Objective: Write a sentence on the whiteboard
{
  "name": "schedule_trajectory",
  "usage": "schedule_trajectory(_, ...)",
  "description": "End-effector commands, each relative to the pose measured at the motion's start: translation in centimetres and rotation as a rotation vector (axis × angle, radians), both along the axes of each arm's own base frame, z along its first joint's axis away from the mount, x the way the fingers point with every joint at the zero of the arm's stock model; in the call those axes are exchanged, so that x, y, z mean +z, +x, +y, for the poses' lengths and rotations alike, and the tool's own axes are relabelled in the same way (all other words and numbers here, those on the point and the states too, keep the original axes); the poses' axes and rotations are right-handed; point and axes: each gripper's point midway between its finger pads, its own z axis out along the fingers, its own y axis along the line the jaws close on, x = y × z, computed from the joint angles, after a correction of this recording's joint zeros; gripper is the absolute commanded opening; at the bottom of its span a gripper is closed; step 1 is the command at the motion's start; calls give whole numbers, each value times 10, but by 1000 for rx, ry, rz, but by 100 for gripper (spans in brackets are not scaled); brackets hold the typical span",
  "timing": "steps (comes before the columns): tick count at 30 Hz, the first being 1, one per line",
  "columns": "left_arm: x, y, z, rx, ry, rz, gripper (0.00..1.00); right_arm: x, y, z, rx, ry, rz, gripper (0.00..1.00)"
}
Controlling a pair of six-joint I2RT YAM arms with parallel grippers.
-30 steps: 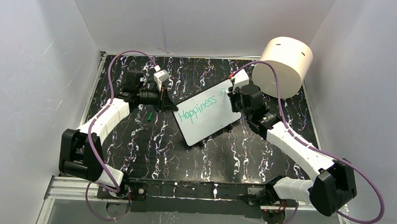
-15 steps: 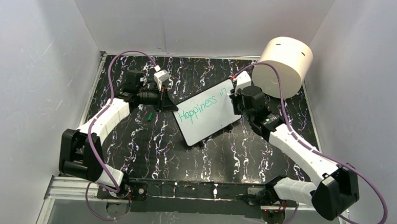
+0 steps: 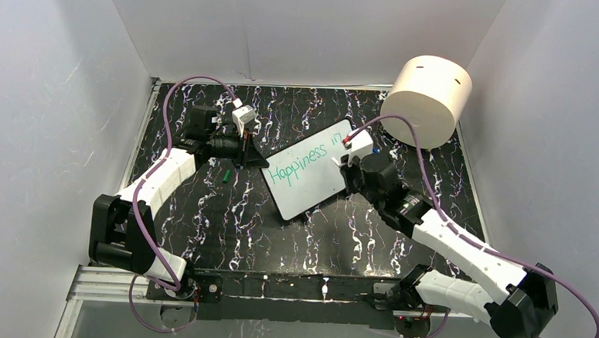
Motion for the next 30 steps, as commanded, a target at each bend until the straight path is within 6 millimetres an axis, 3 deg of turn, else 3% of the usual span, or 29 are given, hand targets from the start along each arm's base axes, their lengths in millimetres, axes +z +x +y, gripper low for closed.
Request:
schedule_trajectory(1,-35,5,14,52,133,30,0,11,-12,18,9,36,-66,0)
schedule_trajectory(12,-30,5,13,52,127,15,0,-4,-51,52,80,8,-105,0)
schedule_trajectory(30,-33,6,14,64,132,29,0,-15,-75,72,120,-1,-154,0)
